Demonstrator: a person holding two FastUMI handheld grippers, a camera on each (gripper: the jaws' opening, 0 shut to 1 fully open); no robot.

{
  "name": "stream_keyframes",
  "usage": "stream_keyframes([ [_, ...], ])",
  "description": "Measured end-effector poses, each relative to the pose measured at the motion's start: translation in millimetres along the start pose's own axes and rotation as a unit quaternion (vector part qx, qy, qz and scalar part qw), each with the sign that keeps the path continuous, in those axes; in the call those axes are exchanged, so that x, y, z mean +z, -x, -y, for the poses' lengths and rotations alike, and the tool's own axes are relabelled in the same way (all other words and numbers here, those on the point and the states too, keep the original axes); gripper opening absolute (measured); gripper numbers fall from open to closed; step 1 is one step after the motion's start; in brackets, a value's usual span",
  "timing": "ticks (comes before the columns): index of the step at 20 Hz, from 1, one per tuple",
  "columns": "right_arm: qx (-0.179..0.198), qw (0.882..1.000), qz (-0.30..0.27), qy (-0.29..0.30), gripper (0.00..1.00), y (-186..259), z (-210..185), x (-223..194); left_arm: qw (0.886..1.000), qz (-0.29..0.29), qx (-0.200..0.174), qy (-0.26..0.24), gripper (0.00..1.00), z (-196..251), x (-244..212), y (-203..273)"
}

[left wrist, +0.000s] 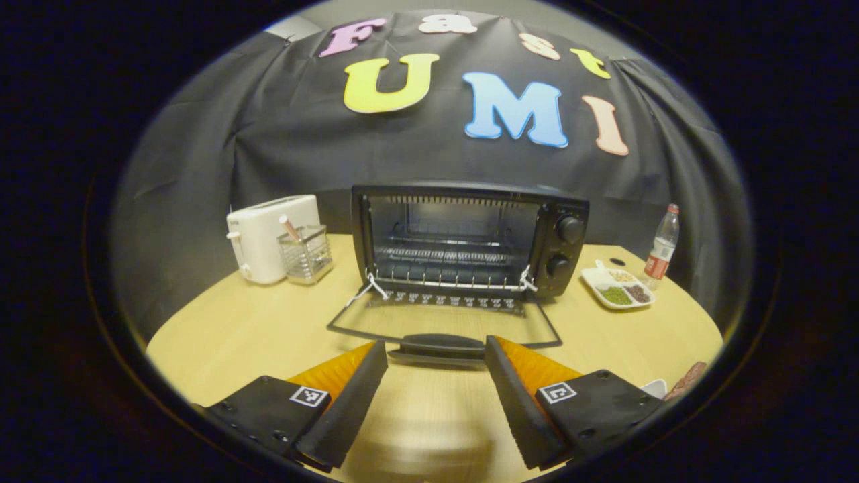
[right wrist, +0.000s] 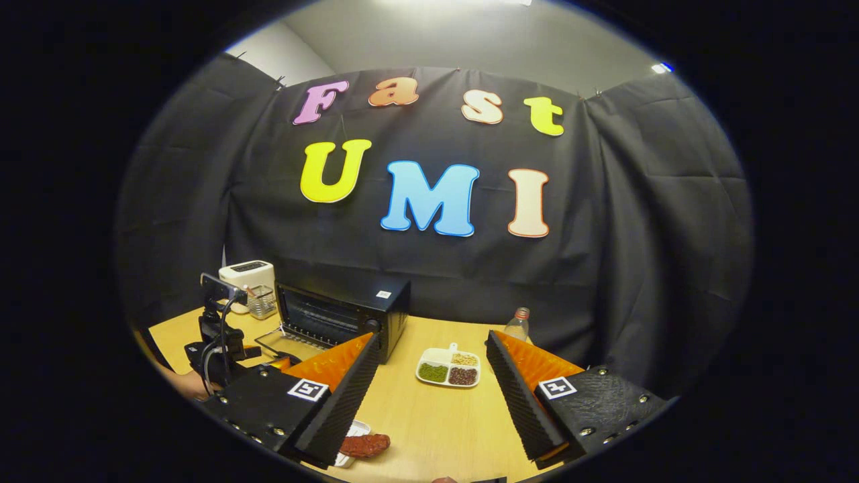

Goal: Open the electric oven with the left hand, put the food in, and close the electric oven.

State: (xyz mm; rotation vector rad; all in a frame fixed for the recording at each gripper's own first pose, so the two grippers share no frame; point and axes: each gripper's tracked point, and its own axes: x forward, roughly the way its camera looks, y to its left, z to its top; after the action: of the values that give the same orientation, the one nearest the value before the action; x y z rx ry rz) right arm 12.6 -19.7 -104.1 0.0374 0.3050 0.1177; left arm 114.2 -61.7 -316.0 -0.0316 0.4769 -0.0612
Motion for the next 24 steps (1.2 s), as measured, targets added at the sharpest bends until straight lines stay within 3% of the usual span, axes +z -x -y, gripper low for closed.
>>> stream_keyframes([
  [6,0.055,0.996,-0.06,-0.038,0.98,-8.4,-20.3,-42.6,0.996,0.09,-0.019,0.005,1.0,7.6,93.4,50.2],
  [9,0.084,0.989,-0.095,-0.071,0.98,-11.3,-31.5,-67.2,0.991,0.13,-0.024,0.003,0.94,6.9,131.5,78.2],
  [10,0.089,0.987,-0.108,-0.08,0.98,-13.1,-32.4,-75.0,0.99,0.141,-0.023,0.006,0.94,5.5,140.6,88.7],
  [11,0.093,0.985,-0.121,-0.086,0.98,-14.6,-33.6,-84.0,0.989,0.149,-0.022,0.009,1.0,3.5,148.4,97.3],
  [15,0.104,0.974,-0.167,-0.114,0.99,-18.2,-34.3,-116.0,0.986,0.162,-0.02,0.021,0.94,-1.9,163.2,125.7],
  [18,0.11,0.959,-0.211,-0.152,0.99,-18.1,-39.7,-143.2,0.985,0.174,-0.012,0.014,1.0,-6.9,170.5,142.5],
  [24,0.121,0.92,-0.295,-0.229,1.0,-10.7,-54.2,-201.2,0.985,0.172,-0.011,0.011,0.94,-3.4,173.2,165.8],
])
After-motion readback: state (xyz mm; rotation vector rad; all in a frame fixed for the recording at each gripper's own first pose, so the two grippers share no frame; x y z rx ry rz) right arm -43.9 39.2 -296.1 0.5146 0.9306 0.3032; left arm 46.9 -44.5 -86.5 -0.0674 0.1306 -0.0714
